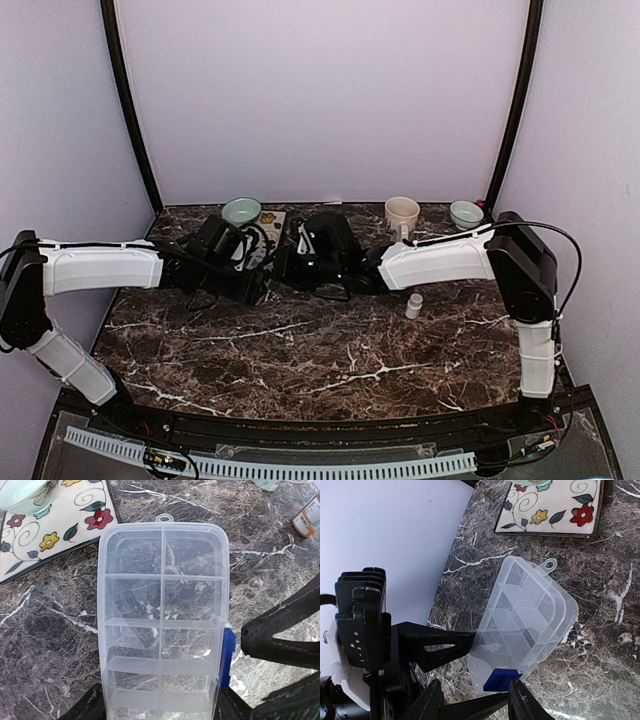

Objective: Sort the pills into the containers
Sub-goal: Open the lid of the pill container.

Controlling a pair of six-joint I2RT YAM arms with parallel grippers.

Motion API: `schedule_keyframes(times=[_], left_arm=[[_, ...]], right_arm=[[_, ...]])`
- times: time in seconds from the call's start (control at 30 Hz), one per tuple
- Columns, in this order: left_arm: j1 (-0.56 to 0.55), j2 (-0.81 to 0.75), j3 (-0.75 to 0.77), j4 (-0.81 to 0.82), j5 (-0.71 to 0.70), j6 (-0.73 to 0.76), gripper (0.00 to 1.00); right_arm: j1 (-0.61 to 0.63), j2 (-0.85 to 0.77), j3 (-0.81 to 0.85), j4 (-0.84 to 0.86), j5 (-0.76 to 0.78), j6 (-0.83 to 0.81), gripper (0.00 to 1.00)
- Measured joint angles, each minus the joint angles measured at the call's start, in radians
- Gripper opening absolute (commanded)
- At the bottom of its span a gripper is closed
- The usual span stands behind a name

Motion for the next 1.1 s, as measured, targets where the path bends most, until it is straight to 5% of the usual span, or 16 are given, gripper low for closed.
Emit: schedule_keyframes(times=[1.1], left_arm=[[-0.058, 0.018, 0.022, -0.053, -0.201, 0.021, 0.36]], right_arm=[[0.006, 0.065, 0.061, -0.089, 0.023, -0.001, 0.41]])
